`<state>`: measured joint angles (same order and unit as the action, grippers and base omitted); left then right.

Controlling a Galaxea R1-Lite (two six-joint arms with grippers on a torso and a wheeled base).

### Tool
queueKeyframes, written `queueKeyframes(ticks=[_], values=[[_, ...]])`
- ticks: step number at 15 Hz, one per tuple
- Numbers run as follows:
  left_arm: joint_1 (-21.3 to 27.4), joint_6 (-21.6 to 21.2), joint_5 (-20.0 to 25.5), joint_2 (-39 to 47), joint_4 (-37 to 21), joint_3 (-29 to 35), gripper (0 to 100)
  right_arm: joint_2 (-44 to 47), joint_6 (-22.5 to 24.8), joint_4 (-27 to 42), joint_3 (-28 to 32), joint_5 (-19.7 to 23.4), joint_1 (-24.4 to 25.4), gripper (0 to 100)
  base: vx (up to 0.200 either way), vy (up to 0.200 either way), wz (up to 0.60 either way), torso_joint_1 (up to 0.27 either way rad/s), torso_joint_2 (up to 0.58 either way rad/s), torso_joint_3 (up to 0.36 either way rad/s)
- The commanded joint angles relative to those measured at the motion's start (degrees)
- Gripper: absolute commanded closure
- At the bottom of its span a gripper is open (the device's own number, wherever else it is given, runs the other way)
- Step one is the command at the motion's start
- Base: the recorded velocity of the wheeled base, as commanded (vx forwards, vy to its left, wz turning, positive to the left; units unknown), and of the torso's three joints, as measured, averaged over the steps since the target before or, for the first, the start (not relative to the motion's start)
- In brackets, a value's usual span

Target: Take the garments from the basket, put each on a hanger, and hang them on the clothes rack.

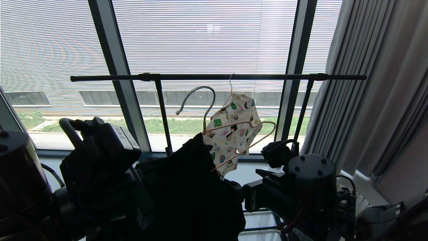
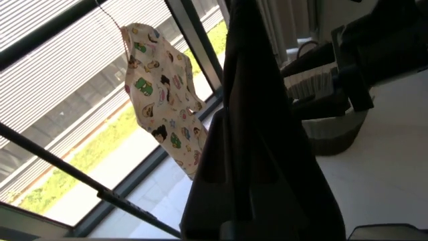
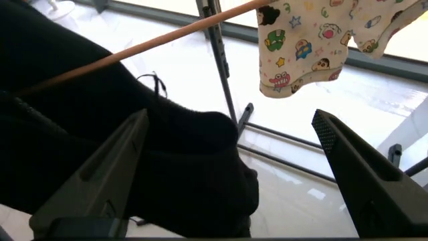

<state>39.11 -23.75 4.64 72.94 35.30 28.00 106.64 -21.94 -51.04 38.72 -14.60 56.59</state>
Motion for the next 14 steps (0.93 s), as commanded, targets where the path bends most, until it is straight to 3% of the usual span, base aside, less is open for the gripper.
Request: queueKeyframes(ticks=[1,8,14], values=[[0.3,0.0,0.0,-0.1,0.0,0.0,100,1.3,0.1,0.0,0.0,0.0,-0.3,0,0.0,0.0,0.0,0.0,0.0,0.0],[0.3,0.0,-0.3,0.0,0.0,1.6,100,4.5,0.5,0.1,-2.2,-2.6,5.5,0,0.0,0.0,0.0,0.0,0.0,0.0],[0.2,0.0,-0.3,-0.7,0.0,1.4,100,4.1,2.2,0.0,-4.5,-8.2,-1.2,0,0.0,0.0,0.0,0.0,0.0,0.0]])
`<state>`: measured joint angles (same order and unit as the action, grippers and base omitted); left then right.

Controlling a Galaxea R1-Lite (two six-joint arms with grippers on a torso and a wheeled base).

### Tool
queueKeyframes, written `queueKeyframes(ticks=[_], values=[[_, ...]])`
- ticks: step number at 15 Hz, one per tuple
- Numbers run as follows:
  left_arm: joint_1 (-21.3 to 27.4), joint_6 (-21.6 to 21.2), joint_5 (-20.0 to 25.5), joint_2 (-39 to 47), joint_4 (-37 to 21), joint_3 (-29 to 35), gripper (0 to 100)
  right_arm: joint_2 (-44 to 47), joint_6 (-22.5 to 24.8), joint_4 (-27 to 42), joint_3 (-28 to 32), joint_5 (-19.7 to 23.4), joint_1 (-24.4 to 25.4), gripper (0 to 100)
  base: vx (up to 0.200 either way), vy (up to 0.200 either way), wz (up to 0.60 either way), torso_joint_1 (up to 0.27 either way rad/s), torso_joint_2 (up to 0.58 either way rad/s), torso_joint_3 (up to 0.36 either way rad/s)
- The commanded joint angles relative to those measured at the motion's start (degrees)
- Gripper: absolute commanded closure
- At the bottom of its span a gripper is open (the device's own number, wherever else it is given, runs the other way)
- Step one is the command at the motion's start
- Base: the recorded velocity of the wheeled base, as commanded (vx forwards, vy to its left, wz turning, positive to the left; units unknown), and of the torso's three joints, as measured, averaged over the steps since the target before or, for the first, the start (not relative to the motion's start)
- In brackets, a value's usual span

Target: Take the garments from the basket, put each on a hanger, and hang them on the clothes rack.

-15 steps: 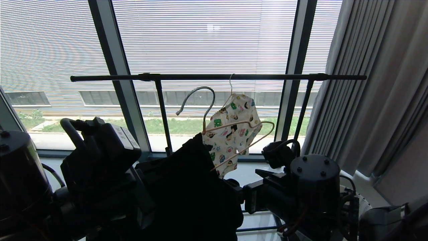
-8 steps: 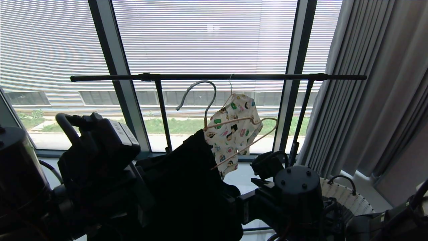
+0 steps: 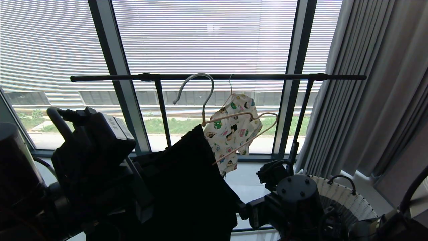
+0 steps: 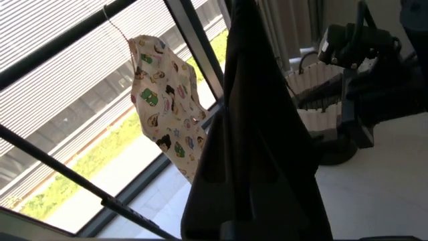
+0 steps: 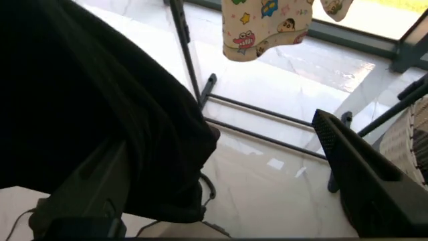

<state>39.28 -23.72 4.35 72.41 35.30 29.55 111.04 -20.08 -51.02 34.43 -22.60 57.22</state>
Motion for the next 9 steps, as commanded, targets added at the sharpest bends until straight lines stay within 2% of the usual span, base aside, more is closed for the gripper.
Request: queueKeyframes(ticks=[1,4,5,9], values=[[0.0,0.0,0.0,-0.2,0.0,-0.1,100,-0.4,1.4,0.0,-0.2,-0.4,-3.7,0,0.0,0.0,0.0,0.0,0.0,0.0],[0.0,-0.1,0.0,-0.7,-0.2,-0.7,100,-0.3,5.0,0.0,-0.1,-1.6,-7.8,0,0.0,0.0,0.0,0.0,0.0,0.0],[0.0,-0.1,0.0,-1.7,-1.4,-2.3,100,-0.7,6.6,0.0,0.0,-1.7,-10.1,0,0.0,0.0,0.0,0.0,0.0,0.0],[0.0,0.2,0.3,-2.5,-6.0,-6.7,100,-3.3,9.3,-0.1,0.0,-1.8,-13.3,0,0.0,0.0,0.0,0.0,0.0,0.0]])
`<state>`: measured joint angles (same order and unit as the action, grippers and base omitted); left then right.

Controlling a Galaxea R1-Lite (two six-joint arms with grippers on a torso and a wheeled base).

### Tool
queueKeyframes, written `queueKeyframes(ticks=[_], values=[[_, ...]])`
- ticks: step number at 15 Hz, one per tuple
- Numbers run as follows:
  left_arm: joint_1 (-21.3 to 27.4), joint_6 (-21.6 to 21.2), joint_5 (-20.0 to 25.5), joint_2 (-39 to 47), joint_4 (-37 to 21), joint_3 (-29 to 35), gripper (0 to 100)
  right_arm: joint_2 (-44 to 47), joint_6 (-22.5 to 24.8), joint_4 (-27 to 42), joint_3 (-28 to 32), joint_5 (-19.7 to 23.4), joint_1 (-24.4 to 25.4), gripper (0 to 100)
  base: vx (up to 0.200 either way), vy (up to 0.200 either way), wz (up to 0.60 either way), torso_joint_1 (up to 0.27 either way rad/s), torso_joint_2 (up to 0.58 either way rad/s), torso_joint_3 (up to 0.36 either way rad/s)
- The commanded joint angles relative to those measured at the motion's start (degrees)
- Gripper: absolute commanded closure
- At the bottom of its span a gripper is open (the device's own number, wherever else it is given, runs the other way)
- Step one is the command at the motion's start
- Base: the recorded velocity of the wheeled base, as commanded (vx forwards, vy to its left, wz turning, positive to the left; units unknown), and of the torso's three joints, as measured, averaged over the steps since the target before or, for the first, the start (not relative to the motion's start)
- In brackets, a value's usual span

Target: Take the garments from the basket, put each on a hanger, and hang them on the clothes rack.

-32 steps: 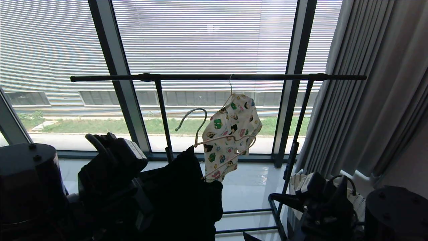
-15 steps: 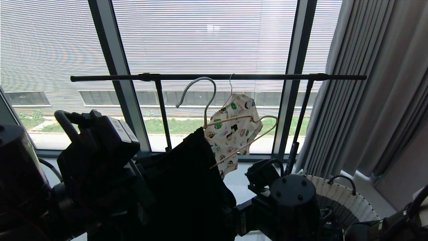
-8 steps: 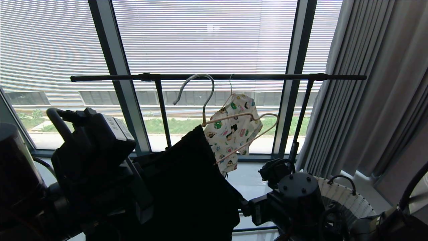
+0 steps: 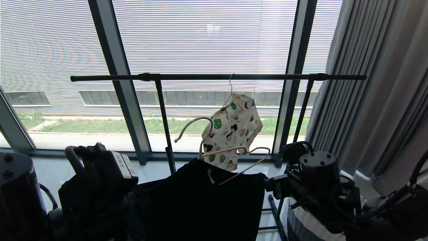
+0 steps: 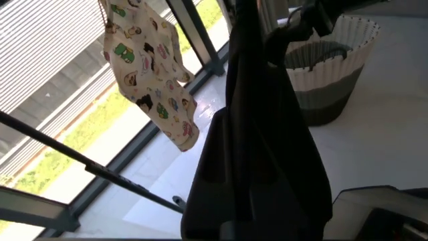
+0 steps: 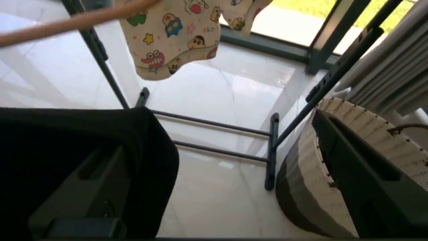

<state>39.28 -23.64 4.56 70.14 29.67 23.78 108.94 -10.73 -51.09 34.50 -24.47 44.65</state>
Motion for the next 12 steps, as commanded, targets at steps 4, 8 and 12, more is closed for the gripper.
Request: queueKeyframes(ticks=[4,8,12], values=[[-0.1,0.2,0.1,3.9,-1.7,-2.4,100,-4.0,1.8,-0.1,0.0,0.1,-2.6,0,0.0,0.0,0.0,0.0,0.0,0.0],[-0.1,0.3,3.6,7.3,-1.7,-2.5,100,-6.2,2.6,-0.1,-0.4,0.1,-3.1,0,0.0,0.0,0.0,0.0,0.0,0.0],[-3.4,0.4,4.0,5.8,-1.7,-2.6,100,-6.5,3.9,-0.1,-1.9,0.4,-5.6,0,0.0,0.0,0.0,0.0,0.0,0.0]])
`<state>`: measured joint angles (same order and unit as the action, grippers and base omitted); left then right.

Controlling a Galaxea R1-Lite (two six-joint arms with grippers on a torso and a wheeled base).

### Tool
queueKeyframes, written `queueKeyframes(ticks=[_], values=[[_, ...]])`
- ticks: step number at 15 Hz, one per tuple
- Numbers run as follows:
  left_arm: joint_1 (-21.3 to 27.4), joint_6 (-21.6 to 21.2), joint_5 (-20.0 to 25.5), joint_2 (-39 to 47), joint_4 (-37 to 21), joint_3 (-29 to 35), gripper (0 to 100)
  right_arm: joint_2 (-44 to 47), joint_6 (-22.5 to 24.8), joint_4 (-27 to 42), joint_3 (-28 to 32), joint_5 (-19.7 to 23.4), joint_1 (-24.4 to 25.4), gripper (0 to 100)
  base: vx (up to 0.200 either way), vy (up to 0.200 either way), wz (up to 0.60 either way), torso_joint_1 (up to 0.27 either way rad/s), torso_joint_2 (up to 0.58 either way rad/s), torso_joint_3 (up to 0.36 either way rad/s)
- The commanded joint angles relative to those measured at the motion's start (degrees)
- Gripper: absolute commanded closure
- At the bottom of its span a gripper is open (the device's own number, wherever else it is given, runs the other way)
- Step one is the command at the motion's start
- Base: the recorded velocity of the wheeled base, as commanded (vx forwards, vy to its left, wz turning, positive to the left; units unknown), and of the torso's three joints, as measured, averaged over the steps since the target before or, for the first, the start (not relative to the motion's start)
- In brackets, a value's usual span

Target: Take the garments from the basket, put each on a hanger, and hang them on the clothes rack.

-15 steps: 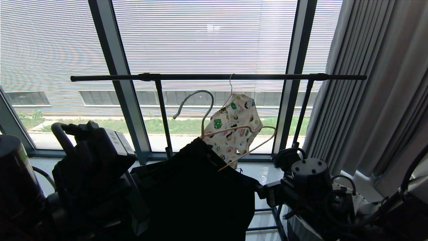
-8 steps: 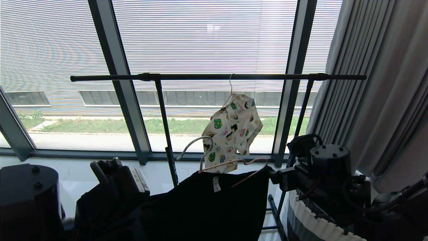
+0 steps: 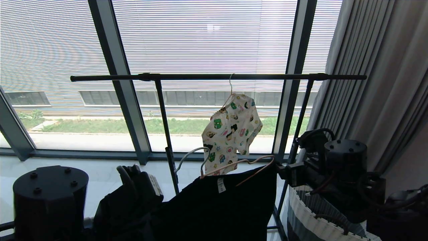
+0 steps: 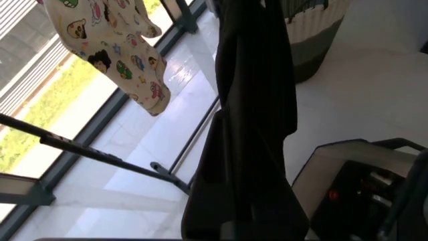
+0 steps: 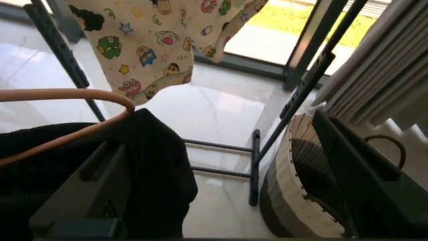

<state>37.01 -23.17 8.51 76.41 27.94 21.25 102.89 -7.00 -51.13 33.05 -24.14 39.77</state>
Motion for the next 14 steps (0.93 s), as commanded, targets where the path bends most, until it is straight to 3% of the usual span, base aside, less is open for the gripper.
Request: queueKeyframes(ticks=[1,11,14], values=[[-2.0,0.1,0.0,-0.7,0.0,-0.1,100,-0.8,0.3,0.0,-0.5,0.1,-1.5,0,0.0,0.0,0.0,0.0,0.0,0.0],[-2.4,0.7,5.8,-2.9,0.0,-2.2,100,-2.3,0.5,0.0,-2.7,0.6,-3.0,0,0.0,0.0,0.0,0.0,0.0,0.0],[-2.7,0.8,3.1,1.6,0.1,-2.4,100,-5.7,1.0,0.0,-2.6,2.3,-2.7,0,0.0,0.0,0.0,0.0,0.0,0.0]])
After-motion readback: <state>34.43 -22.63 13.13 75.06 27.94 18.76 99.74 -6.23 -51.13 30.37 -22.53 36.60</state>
